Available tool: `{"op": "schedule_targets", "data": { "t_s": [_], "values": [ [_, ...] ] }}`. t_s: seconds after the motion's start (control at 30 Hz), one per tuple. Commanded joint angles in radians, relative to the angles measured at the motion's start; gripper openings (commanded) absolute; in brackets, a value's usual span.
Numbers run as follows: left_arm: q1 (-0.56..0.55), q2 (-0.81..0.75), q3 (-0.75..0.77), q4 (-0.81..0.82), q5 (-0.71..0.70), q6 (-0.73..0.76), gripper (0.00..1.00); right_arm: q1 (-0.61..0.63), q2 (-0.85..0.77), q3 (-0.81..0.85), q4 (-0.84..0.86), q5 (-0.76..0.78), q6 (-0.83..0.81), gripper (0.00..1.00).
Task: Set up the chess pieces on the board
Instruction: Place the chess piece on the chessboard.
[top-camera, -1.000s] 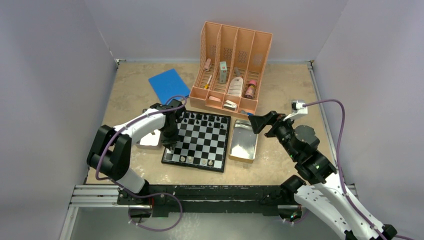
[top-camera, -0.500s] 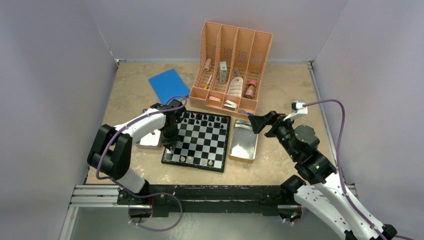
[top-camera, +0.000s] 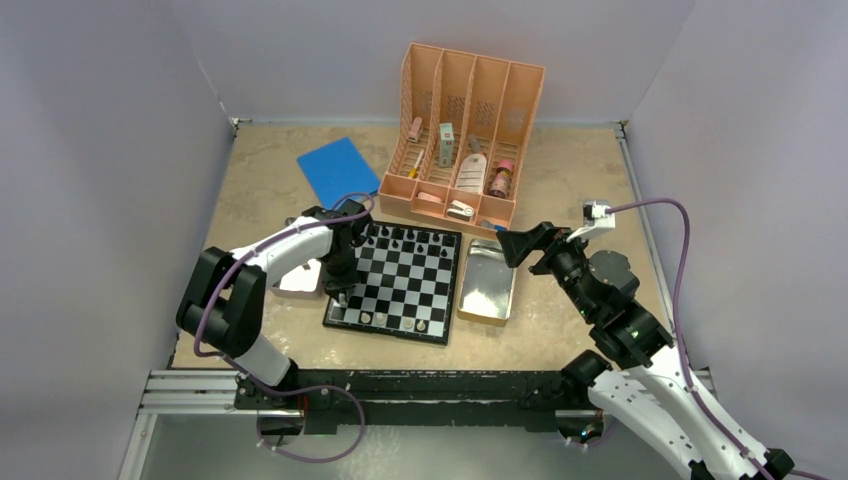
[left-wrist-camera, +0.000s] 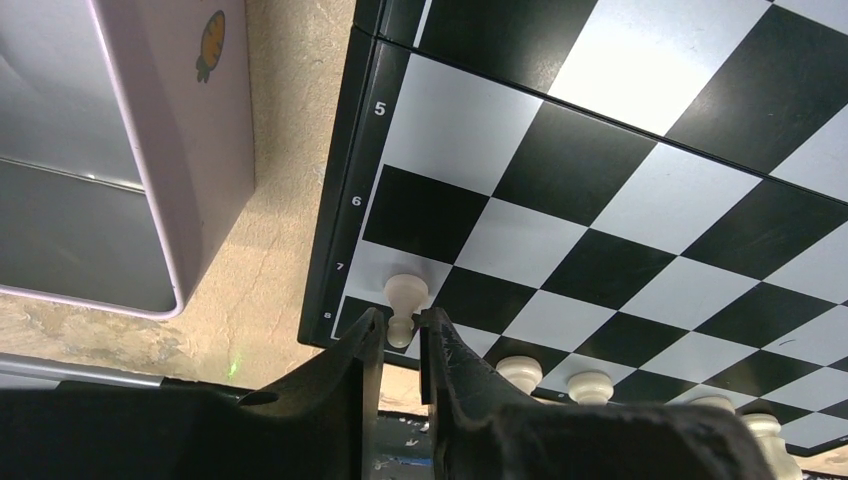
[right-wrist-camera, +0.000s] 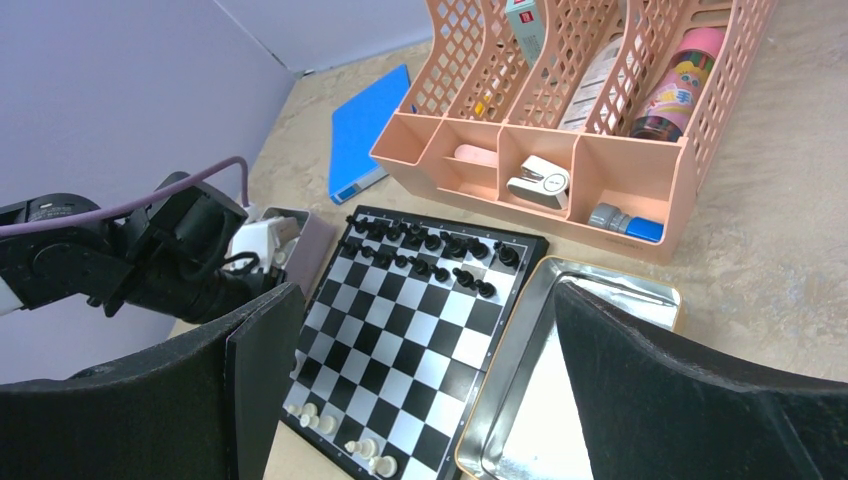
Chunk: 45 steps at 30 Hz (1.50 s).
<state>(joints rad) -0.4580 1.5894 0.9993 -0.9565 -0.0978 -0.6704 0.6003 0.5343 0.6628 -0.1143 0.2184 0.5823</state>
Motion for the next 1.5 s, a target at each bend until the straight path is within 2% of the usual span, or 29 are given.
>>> {"op": "schedule_targets", "data": {
  "t_s": [0.0, 1.0, 1.2, 1.47],
  "values": [
    [0.006, 0.000, 0.022, -0.012, -0.013, -0.003, 0.20, 0.003, -0.011, 0.014, 0.048, 0.003, -0.013, 0.97],
    [0.005, -0.022, 0.040, -0.025, -0.022, -0.001, 0.20, 0.003, -0.006, 0.009, 0.057, 0.001, -0.013, 0.97],
    [0.005, -0.083, 0.101, -0.017, 0.036, 0.021, 0.23, 0.003, -0.004, 0.007, 0.060, 0.000, -0.015, 0.97],
    [0.039, -0.134, 0.196, 0.018, 0.026, 0.072, 0.23, 0.003, -0.003, 0.012, 0.056, -0.001, -0.018, 0.97]
  ]
}}
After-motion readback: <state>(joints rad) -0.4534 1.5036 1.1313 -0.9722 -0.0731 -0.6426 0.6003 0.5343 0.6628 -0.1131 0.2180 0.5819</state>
